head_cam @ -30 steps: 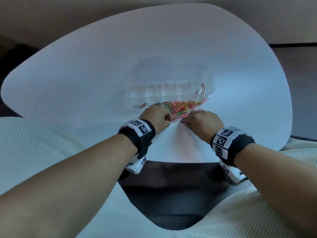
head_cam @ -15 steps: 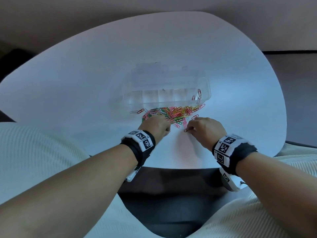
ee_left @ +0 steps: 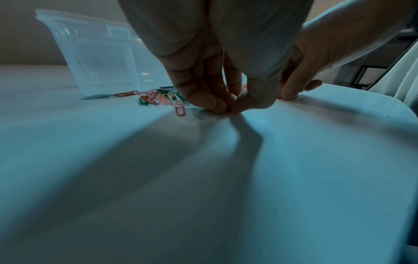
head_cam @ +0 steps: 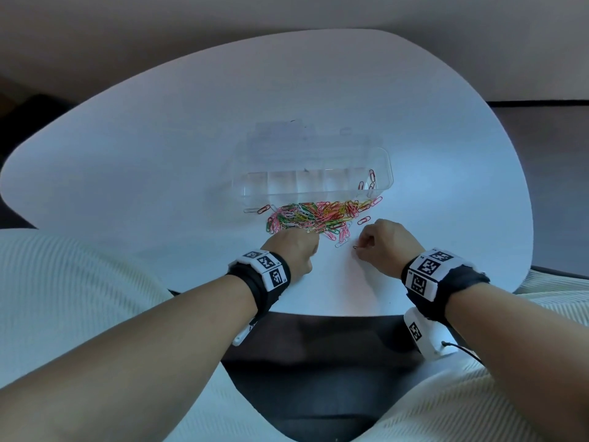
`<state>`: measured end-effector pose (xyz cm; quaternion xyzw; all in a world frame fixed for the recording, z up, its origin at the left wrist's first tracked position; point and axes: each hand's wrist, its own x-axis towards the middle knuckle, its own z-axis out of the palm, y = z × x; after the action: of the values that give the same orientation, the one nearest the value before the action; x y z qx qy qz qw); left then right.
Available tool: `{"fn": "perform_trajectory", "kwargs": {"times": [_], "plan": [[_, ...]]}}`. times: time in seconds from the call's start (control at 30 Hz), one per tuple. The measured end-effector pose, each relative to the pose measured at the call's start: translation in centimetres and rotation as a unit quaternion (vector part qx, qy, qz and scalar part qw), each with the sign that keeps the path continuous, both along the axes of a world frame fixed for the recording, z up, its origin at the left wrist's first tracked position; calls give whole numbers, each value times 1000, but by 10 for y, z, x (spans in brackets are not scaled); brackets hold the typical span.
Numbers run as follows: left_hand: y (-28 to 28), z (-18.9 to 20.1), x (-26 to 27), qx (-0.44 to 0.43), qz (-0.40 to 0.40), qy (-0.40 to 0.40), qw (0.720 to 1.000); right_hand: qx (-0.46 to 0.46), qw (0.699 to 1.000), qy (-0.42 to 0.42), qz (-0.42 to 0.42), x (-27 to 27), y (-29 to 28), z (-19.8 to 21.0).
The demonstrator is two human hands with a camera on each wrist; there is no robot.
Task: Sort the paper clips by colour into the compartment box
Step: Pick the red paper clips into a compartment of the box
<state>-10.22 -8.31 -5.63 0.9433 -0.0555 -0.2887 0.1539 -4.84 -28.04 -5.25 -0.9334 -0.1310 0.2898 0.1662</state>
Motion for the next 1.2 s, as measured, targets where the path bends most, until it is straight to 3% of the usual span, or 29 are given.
{"fn": "perform_trajectory", "kwargs": {"times": [0.2, 0.3, 0.47, 0.57, 0.67, 0.77, 0.87, 1.0, 1.2], "plan": [[5, 0, -2, -62, -4, -52, 997, 70, 993, -20, -90, 12, -11, 5], [9, 3, 3, -28, 16, -48, 998, 104, 984, -35, -144, 24, -16, 9], [4, 0, 8, 29, -4, 16, 999, 229, 924, 62, -300, 33, -10, 14], [2, -3, -1, -17, -12, -31, 999, 170, 953, 31, -249, 34, -5, 14], [2, -2, -9, -81, -13, -69, 994, 31, 994, -40, -99, 29, -2, 12], [4, -2, -9, -75, -8, -69, 995, -50, 995, -89, -6, 21, -4, 7], [4, 0, -6, -33, -10, -41, 999, -64, 992, -113, -1, 18, -3, 6], [-2, 2, -3, -9, -9, 1, 1000, -83, 995, -49, -33, 22, 3, 5], [-14, 2, -4, 32, -34, 29, 998, -109, 994, 2, -6, 19, 5, 1]]}}
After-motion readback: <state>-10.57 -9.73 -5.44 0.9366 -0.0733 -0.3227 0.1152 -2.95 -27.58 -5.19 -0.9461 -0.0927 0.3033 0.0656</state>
